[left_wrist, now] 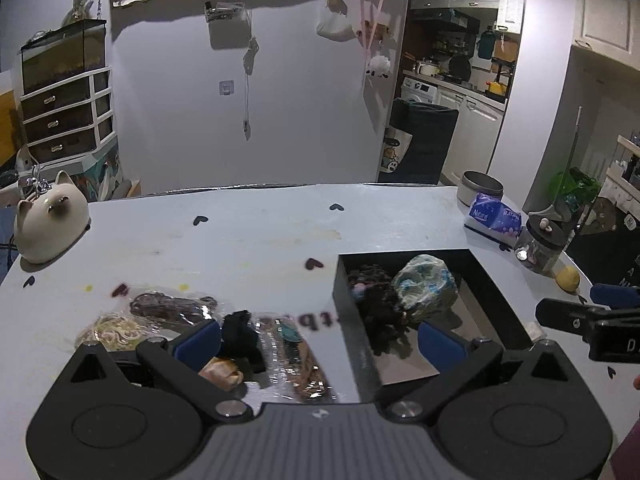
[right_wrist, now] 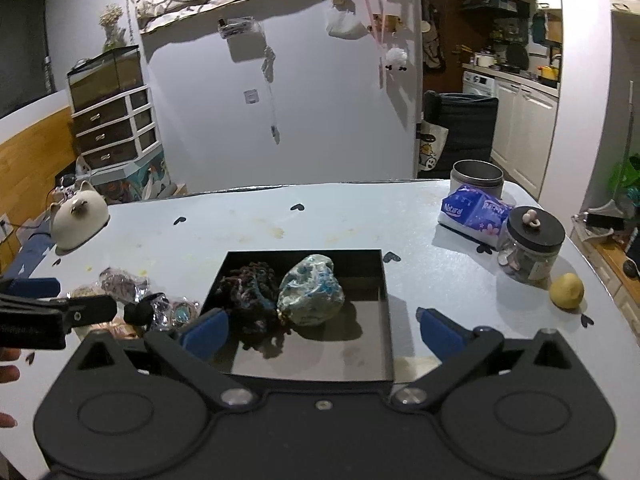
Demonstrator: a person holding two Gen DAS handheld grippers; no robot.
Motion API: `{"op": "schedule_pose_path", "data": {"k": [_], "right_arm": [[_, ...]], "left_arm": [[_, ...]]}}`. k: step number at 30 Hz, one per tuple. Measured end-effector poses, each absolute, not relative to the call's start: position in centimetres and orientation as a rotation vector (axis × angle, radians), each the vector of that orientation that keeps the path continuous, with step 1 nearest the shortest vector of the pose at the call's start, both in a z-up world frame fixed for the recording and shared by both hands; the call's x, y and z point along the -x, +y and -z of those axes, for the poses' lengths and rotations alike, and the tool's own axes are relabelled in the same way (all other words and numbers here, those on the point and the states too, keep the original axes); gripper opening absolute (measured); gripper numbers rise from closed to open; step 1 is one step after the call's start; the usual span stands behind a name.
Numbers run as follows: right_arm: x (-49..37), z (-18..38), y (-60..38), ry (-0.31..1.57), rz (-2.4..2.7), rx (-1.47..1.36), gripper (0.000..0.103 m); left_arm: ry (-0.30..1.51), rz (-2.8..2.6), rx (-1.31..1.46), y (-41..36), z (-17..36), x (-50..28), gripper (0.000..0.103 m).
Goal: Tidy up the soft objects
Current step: 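Withdraw both tools from the box back toward the remaining items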
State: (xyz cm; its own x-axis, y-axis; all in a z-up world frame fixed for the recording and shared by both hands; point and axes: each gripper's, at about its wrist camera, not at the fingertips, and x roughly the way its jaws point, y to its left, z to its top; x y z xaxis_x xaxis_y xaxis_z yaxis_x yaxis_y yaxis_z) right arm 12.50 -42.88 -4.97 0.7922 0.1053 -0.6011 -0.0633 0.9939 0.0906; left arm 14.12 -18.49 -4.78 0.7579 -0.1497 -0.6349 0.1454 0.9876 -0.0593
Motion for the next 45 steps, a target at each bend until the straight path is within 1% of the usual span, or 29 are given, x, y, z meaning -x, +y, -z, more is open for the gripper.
{"op": "schedule_pose_path", "data": {"k": [13, 27, 36, 45], "right_arm": [[-11.8, 4.6, -36.5, 0.647, -0.042, -0.102, 0.103], [-12.2, 6.3, -28.0, 0.685, -0.047, -0.103, 0.103], [-15.2, 8.5, -21.8, 0.745, -0.143, -0.032, 0.103], [-20.4, 11.5, -16.6, 0.882, -0.305, -0.017, 0.103]], "left_arm": [[0.684, 0.184, -0.002, -11.4, 4.5, -14.1, 0.103], [0.736, 0.172, -0.027, -2.9, 6.4, -14.6, 0.103], [0.762, 0.169, -0.034, 0.9, 7.4, -15.6, 0.103], [0.792, 0.123, -0.019, 3.9, 8.5, -18.0, 0.103]]}}
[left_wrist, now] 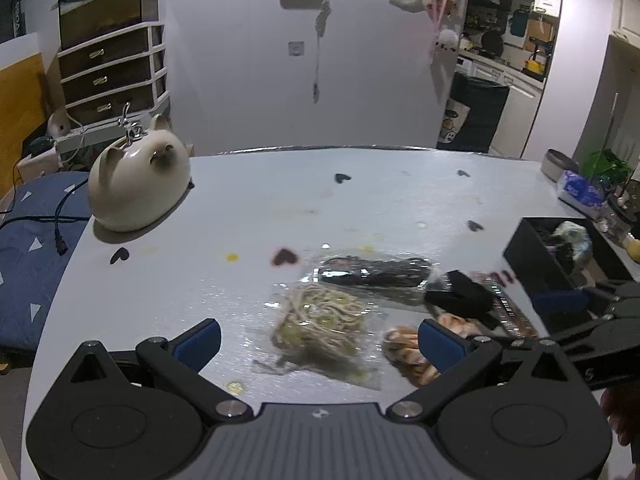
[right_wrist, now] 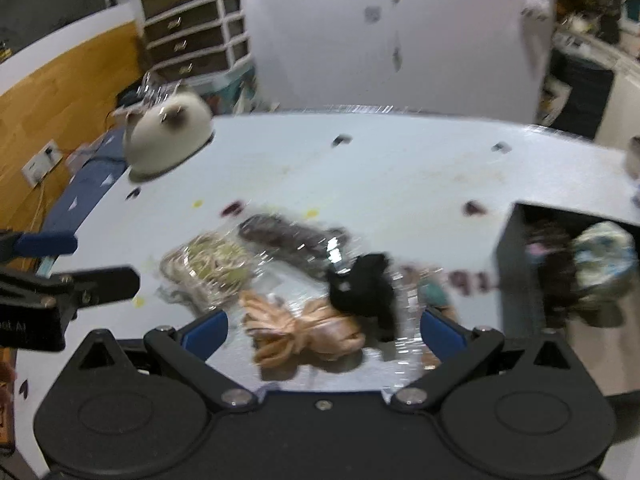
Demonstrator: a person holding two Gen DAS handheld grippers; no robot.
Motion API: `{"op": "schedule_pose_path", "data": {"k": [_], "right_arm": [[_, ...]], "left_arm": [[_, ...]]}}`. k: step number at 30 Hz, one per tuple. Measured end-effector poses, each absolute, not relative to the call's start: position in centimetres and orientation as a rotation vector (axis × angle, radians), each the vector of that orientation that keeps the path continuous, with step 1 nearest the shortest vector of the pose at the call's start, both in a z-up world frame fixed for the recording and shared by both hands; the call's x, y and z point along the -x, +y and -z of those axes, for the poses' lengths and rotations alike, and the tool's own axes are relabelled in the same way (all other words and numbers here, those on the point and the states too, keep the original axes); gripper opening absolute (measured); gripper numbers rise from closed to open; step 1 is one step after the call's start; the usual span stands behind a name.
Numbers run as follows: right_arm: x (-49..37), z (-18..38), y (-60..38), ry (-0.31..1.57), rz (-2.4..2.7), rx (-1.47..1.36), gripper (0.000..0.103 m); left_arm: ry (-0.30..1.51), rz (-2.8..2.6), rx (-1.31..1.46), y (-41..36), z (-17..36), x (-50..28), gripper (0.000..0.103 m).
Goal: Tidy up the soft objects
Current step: 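Withdraw both tools from the box back toward the remaining items, then grasp the peach satin bow with the right tool while the left tool grasps the bagged cream cords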
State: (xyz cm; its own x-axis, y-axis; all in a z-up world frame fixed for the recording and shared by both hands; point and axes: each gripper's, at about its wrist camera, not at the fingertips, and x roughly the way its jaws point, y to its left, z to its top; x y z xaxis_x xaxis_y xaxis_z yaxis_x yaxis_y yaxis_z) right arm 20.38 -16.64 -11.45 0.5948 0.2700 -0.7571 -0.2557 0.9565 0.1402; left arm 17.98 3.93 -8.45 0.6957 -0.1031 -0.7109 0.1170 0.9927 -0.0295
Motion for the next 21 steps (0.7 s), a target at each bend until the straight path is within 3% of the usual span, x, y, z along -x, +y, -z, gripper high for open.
{"op": "schedule_pose_path", "data": {"k": [12, 14, 16, 21], "right_arm": [[-23.9, 15.5, -12.7, 1.009, -0.278, 0.014, 0.101], [-24.1, 15.8, -12.5, 1.021, -0.278, 0.008, 0.088], [-24.2, 16.3, -12.5, 1.036, -0.261, 0.011, 0.082], [-23.9, 16.4, -12.7, 1.013, -0.289, 0.033, 0.076]], "left_arm": [[0.852, 0.187, -0.085, 4.2, 10.5, -23.1, 0.103], [0.866, 0.206, -0.091, 3.9, 11.0, -23.9, 0.103], [0.889, 0.221, -0.090, 3.6, 11.6, -24.8, 0.103], [0.954, 0.245, -0.103, 2.9, 13.3, -26.5, 0.103]]}}
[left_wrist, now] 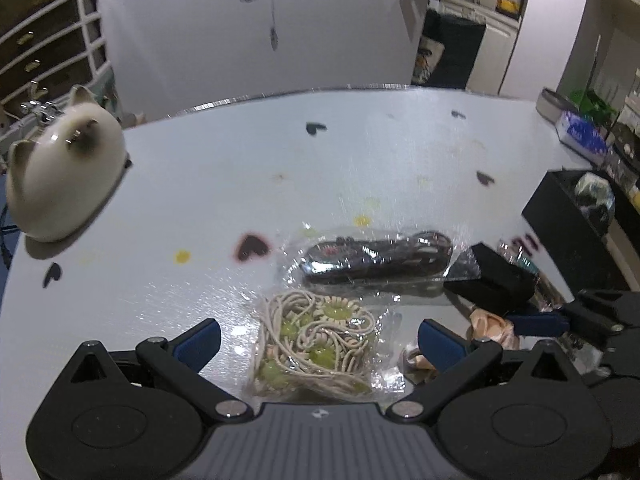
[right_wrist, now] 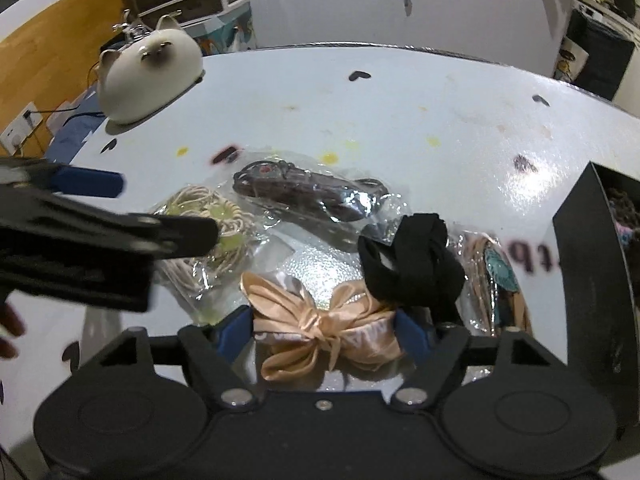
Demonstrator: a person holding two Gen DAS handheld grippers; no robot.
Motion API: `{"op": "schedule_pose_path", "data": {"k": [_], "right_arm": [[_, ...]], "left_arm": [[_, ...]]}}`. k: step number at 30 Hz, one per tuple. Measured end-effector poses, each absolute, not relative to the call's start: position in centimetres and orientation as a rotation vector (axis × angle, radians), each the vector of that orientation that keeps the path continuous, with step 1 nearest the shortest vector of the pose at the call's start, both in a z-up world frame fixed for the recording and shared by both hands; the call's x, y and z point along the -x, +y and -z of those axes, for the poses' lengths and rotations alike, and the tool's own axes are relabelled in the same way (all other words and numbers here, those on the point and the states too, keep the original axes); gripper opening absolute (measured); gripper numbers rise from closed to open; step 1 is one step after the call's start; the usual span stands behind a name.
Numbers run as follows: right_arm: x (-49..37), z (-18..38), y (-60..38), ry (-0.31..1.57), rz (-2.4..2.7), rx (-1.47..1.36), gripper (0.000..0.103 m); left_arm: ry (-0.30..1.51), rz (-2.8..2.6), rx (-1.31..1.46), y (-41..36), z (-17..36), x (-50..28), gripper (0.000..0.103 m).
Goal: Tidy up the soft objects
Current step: 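Grasp the peach satin bow with the right tool while the left tool grasps the bagged cream cords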
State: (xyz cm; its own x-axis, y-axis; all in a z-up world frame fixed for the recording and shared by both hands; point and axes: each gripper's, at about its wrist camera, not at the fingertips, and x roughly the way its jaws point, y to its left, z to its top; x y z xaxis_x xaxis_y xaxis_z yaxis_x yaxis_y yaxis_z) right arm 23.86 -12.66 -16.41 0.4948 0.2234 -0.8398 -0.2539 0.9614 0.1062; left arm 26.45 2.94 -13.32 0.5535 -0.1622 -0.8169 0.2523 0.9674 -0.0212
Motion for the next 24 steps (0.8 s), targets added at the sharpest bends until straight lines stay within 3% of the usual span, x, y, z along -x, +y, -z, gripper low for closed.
{"op": "schedule_pose_path", "data": {"k": [10, 13, 16, 17, 21, 24], "right_arm": [[-21.6, 15.3, -13.2, 0.981, -0.363, 0.092, 0.057], [-20.9, 15.1, -13.2, 0.979, -0.389, 0.103, 0.051], [-20.0, 14.7, -13.3, 0.971, -0.430, 0.135, 0.046], [-19.8, 14.6, -13.3, 0.967, -0.443, 0.150, 0.044], [-19.3, 14.4, -14.2, 0.956, -0.477, 0.191, 0.037], [-19.5, 14.3, -14.7, 0.959, -0.472, 0.210, 0.041]], "left_arm": [[1.070, 0.237, -0.133, 2.7, 16.1, -28.2, 0.103], [1.067, 0.248, -0.105, 2.9, 16.0, -28.2, 0.086], [1.062, 0.246, -0.073, 3.1, 16.0, -28.1, 0.082], [1.058, 0.243, -0.065, 3.2, 16.0, -27.9, 0.076], [1.049, 0.245, -0.044, 3.5, 15.8, -27.4, 0.072], [1.054, 0.264, -0.029, 3.7, 15.8, -26.7, 0.072]]}}
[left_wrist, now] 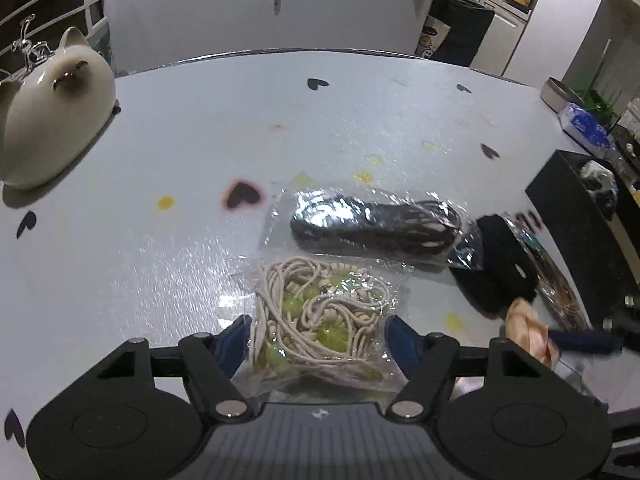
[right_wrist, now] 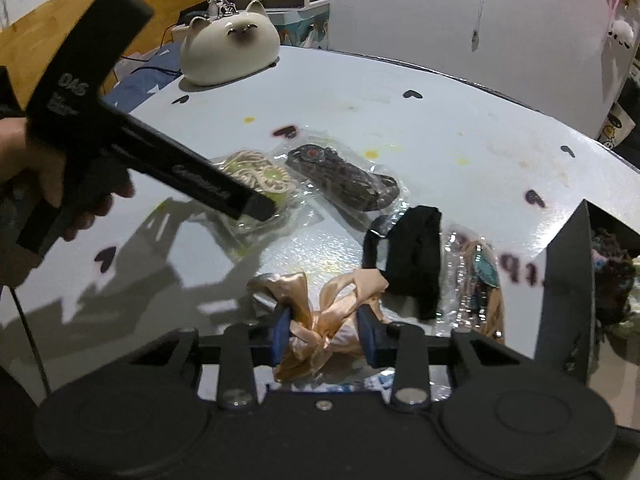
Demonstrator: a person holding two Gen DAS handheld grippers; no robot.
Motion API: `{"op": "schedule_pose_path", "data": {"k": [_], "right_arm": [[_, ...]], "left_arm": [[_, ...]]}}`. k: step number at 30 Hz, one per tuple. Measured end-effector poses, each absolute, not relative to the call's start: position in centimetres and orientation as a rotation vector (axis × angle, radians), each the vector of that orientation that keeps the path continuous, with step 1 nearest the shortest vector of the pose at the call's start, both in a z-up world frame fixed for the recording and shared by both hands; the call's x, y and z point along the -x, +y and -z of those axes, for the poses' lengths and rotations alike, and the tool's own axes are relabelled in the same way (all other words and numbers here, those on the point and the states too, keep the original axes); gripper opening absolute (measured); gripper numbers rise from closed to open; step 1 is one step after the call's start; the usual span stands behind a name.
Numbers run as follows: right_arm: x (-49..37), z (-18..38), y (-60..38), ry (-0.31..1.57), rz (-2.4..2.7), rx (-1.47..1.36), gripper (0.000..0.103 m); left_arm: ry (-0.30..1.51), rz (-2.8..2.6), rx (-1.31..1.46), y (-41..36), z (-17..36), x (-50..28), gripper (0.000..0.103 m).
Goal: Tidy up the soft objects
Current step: 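Grasp the peach satin bow with the right tool while the left tool grasps the bagged cream cords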
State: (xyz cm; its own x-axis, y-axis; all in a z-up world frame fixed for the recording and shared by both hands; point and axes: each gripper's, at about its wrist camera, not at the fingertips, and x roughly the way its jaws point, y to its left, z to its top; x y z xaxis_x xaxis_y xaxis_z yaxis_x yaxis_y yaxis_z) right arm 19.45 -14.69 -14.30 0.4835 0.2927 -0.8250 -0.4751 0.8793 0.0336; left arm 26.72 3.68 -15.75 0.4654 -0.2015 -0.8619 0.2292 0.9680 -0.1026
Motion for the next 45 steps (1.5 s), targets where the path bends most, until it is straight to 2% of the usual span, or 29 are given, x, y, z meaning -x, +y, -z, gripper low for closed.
{"op": "schedule_pose_path", "data": {"k": [2, 3, 6, 8, 11, 14, 18, 21, 27, 29, 32, 34, 36, 38, 43, 45], "right_arm": [[-19.5, 14.3, -14.9, 0.976, -0.431, 0.205, 0.076], [-19.5, 14.2, -15.1, 0.982, -0.398, 0.190, 0.080], [-19.7, 13.4, -16.3, 1.010, -0.365, 0.043, 0.079], [-19.9, 13.1, -17.3, 1.029, -0.350, -0.049, 0.068], [-20.3, 12.8, -18.4, 1.084, -0.300, -0.145, 0.056], [-20.8, 13.9, -19.5, 1.181, -0.276, -0.283, 0.053], [-21.9, 16.8, -20.7, 1.288, -0.226, -0.498, 0.053], [-22.5, 17.4, -20.9, 1.255, -0.191, -0.594, 0.054], [-24.2, 17.1, -20.1, 1.192, -0.162, -0.602, 0.063], [-24.7, 17.2, -20.4, 1.174, -0.123, -0.650, 0.074], [-25.3, 17.7, -21.2, 1.161, -0.050, -0.788, 0.076], [-25.7, 18.1, -21.4, 1.169, -0.003, -0.846, 0.072], [-26.0, 18.5, -21.4, 1.178, 0.059, -0.863, 0.061], [-26.1, 18.5, -21.4, 1.166, 0.088, -0.886, 0.058], [-26.6, 18.2, -20.1, 1.181, 0.067, -0.750, 0.034], [-26.2, 17.9, -20.2, 1.184, 0.035, -0.697, 0.032]], "left_arm": [[1.054, 0.270, -0.022, 3.7, 15.7, -26.1, 0.072], [1.054, 0.271, -0.016, 3.8, 15.7, -25.8, 0.072], [1.056, 0.272, 0.005, 4.1, 15.8, -25.0, 0.072], [1.057, 0.271, 0.019, 4.3, 15.8, -24.6, 0.072], [1.059, 0.275, 0.035, 4.4, 15.7, -24.1, 0.072], [1.059, 0.275, 0.045, 4.4, 15.7, -23.8, 0.072], [1.060, 0.276, 0.053, 4.4, 15.7, -23.6, 0.072], [1.063, 0.275, 0.066, 4.5, 15.7, -23.5, 0.072], [1.066, 0.274, 0.077, 4.7, 15.7, -23.5, 0.072], [1.067, 0.274, 0.082, 4.6, 15.7, -23.5, 0.072], [1.068, 0.273, 0.088, 4.7, 15.7, -23.6, 0.072], [1.069, 0.271, 0.090, 4.8, 15.7, -23.6, 0.072], [1.071, 0.271, 0.089, 4.8, 15.7, -23.6, 0.072], [1.071, 0.271, 0.088, 4.8, 15.7, -23.7, 0.072], [1.074, 0.272, 0.078, 4.6, 15.6, -23.8, 0.072], [1.074, 0.273, 0.075, 4.5, 15.6, -23.8, 0.071]]}}
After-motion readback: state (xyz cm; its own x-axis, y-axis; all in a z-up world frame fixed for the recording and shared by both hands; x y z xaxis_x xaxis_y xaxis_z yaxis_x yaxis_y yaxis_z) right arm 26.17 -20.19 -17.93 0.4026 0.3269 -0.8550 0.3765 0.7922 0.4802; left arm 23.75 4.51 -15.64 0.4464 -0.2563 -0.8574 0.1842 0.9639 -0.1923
